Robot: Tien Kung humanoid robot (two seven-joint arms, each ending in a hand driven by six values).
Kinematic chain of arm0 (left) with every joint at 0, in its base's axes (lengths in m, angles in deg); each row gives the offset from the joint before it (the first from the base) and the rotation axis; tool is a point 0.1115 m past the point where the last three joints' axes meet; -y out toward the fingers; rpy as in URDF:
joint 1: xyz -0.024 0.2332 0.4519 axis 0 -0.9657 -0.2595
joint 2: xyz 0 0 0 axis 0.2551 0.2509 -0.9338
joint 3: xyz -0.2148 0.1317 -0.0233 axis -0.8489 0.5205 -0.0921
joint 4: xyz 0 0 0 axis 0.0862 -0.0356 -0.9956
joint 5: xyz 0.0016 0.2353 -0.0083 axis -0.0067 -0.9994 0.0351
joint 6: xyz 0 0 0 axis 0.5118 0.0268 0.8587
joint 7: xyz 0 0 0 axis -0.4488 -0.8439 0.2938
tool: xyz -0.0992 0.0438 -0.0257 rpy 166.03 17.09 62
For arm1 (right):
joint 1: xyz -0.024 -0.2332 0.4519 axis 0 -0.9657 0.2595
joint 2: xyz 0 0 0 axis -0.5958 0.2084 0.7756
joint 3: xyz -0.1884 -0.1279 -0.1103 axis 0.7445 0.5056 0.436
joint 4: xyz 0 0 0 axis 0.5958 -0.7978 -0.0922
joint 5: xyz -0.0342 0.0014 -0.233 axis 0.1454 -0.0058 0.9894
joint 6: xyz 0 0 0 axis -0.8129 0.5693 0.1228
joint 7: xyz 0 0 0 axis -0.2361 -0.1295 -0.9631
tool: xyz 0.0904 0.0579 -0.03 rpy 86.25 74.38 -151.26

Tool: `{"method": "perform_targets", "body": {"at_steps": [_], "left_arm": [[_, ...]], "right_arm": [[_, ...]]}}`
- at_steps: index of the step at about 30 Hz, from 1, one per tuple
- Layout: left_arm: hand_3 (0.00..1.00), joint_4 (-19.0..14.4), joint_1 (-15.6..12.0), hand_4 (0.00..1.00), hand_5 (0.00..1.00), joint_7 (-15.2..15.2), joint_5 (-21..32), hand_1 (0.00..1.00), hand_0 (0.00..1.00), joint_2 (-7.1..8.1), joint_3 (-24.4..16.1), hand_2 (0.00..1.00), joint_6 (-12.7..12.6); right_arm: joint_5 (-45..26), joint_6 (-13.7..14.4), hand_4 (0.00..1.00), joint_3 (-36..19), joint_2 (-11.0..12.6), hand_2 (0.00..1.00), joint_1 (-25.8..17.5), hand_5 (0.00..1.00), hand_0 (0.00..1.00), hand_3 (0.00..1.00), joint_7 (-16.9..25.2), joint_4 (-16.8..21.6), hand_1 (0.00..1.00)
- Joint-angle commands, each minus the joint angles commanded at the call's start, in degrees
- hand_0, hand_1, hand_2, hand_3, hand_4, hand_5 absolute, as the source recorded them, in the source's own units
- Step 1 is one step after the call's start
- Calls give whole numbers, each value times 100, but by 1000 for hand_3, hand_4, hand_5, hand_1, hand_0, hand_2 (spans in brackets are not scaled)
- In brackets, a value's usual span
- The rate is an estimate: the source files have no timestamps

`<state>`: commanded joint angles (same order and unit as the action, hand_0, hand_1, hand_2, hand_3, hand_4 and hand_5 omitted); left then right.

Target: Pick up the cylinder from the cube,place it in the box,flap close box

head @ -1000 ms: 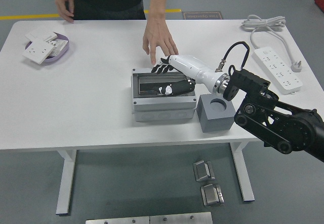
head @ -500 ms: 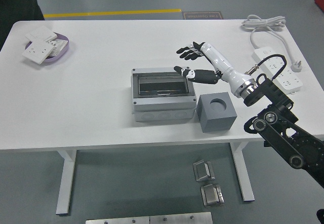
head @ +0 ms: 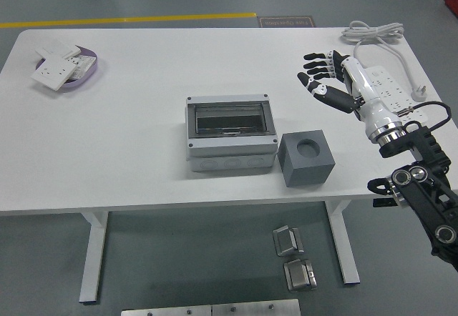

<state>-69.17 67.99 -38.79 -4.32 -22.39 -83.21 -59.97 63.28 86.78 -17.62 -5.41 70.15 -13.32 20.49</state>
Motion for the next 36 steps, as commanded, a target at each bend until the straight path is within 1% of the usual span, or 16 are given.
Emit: {"method": "perform_targets", "body": {"at_steps": [2, 7, 9, 17, 23, 29, 36], "left_arm": [[659, 2, -2, 694, 199, -9, 27, 645, 616, -1, 13, 638, -2], [659, 4, 1, 694, 199, -49, 39, 645, 616, 2, -37, 638, -13], [660, 4, 6, 695, 201, -74, 26, 645, 616, 12, -79, 638, -20], [660, 4, 47, 697, 203, -147, -83, 645, 617, 119, -255, 638, -41], [660, 4, 37, 698, 205, -164, -193, 645, 618, 196, -448, 639, -46], [662, 4, -38, 699, 206, -160, -285, 646, 618, 182, -657, 639, -36], [660, 4, -90, 699, 206, -152, -355, 646, 618, 138, -880, 639, -33]], "right_arm": [[-112, -3, 789, -38, 7, 662, -29, 398, 639, 678, 40, 1, 641], [-385, -52, 789, -111, -37, 662, -139, 398, 639, 678, 104, -27, 641], [-457, -70, 806, -132, -76, 664, -167, 383, 656, 681, 118, -47, 648], [-556, -133, 811, -145, -175, 653, -238, 377, 653, 675, 131, -156, 648], [-574, -211, 808, -183, -259, 643, -410, 366, 645, 671, 126, -193, 645], [-583, -277, 819, -237, -379, 640, -541, 363, 641, 669, 138, -219, 642], [-630, -377, 824, -351, -396, 636, -611, 365, 644, 668, 193, -216, 642]]}}
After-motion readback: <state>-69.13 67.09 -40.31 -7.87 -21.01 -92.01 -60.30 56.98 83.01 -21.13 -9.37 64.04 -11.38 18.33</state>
